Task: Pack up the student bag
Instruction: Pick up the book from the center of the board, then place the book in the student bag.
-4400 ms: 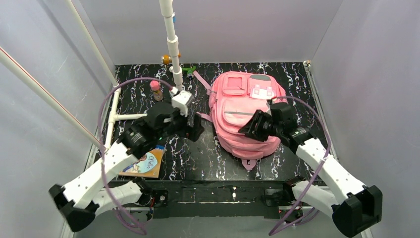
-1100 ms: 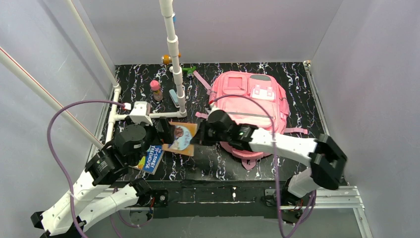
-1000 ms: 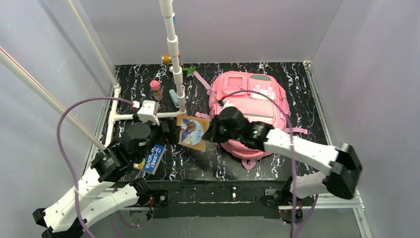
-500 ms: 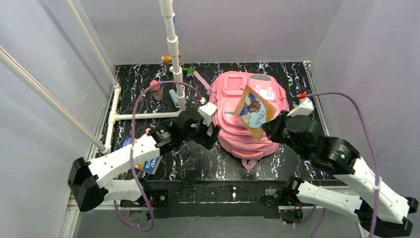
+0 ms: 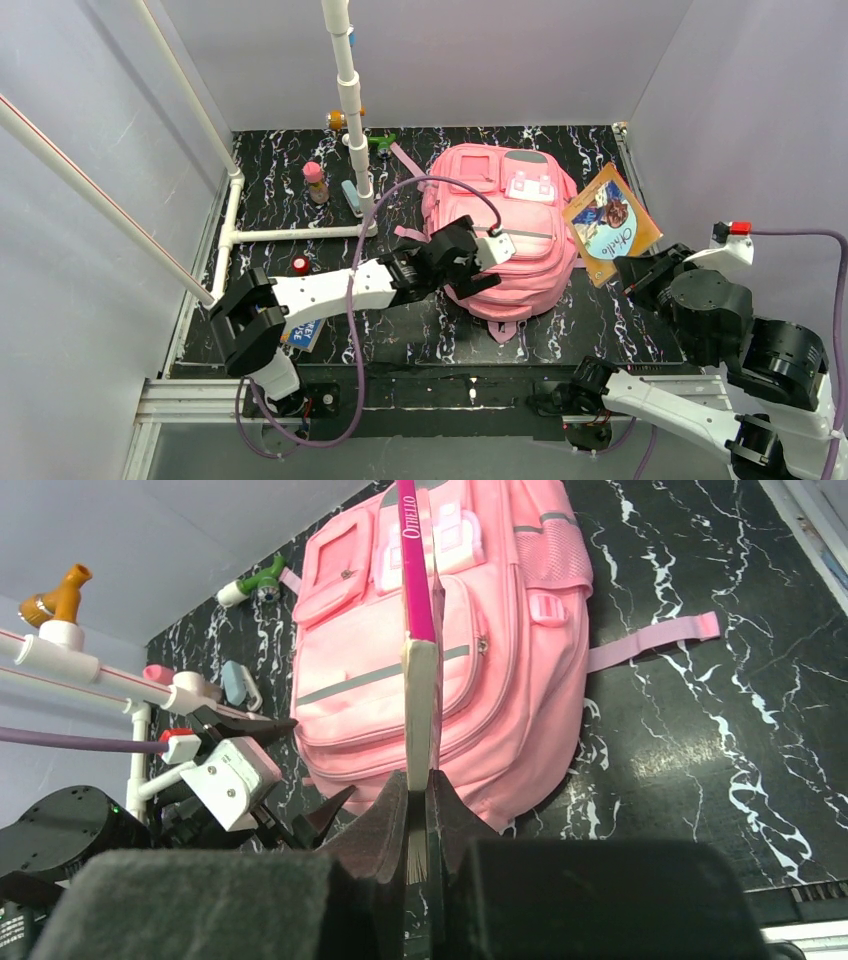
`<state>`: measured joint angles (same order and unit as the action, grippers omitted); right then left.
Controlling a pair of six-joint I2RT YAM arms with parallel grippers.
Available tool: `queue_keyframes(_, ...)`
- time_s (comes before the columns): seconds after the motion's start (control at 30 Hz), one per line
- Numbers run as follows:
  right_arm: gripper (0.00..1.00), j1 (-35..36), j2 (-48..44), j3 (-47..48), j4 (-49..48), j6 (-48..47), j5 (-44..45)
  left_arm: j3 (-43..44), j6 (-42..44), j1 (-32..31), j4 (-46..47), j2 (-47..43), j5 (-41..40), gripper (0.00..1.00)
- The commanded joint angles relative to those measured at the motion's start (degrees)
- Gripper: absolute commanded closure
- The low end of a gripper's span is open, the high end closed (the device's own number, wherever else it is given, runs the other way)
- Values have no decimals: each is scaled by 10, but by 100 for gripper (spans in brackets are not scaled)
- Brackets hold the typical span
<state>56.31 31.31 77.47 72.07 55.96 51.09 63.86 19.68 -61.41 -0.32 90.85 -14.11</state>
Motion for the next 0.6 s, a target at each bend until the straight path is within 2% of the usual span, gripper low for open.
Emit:
queue_keyframes(0.0,99,1,-6,15,19,26,32,54,68,-11,30,19,-24,3)
queue_keyframes(0.2,99,2,-24,15,15,29,28,92,87,-16,33,70,-28,6)
queue_keyframes(0.27,99,2,-22,19,21,30,24,105,89,-16,36,87,-40,9)
queue_keyframes(0.5,99,2,-25,4,28,41,7,141,85,-19,44,112,-92,34)
queue_keyframes(0.57,99,2,-30,-4,27,45,2,148,78,-19,44,109,-95,47)
